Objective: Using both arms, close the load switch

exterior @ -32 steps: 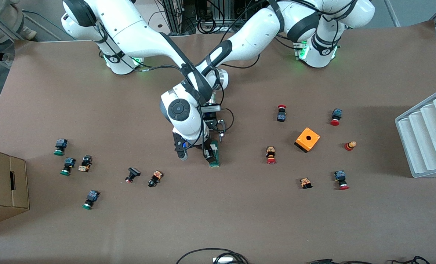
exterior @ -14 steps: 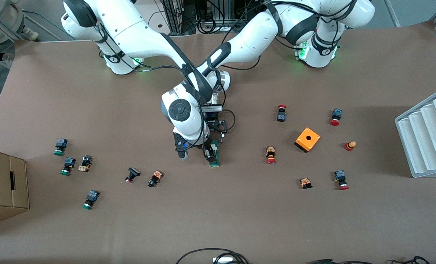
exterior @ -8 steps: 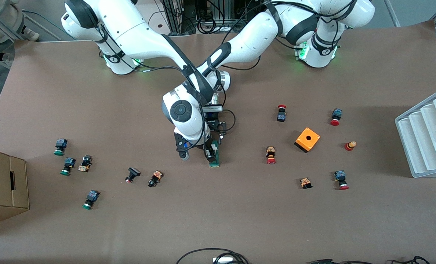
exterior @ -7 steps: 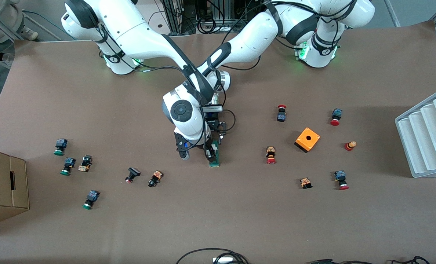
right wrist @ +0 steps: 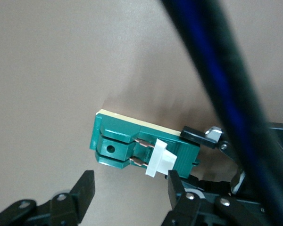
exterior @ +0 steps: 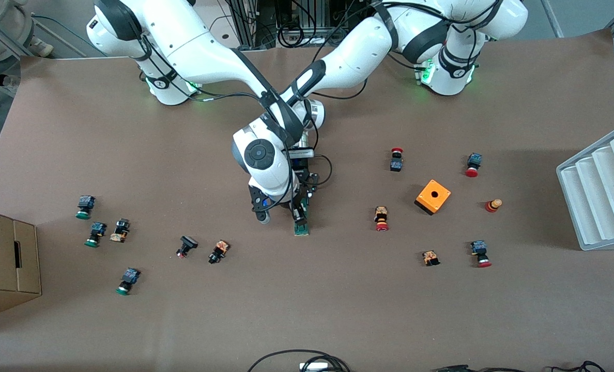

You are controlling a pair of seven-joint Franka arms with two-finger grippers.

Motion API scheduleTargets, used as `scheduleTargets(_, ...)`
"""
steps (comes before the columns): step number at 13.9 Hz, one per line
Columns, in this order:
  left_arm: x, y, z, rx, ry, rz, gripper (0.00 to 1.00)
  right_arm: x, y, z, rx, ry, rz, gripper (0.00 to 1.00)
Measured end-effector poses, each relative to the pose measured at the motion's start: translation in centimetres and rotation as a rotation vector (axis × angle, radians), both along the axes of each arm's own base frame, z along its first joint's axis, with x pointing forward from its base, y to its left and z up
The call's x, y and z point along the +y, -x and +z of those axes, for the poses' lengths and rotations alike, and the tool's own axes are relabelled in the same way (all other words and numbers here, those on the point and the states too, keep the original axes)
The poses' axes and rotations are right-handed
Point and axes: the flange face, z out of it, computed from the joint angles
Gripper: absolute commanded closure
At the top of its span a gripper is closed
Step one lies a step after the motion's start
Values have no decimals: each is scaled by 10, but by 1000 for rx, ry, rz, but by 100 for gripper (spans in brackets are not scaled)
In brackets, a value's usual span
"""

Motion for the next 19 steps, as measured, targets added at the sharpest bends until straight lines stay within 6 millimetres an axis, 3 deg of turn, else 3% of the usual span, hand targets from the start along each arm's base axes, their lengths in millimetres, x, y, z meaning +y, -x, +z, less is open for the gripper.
scheduleTargets(9, 1, -1, 0, -2, -2, 4, 51, 2, 20, -22, -1, 13, 13, 35)
scheduleTargets(19, 1, -1, 0, -2, -2, 4, 51, 5, 23, -22, -22, 2, 12, 37)
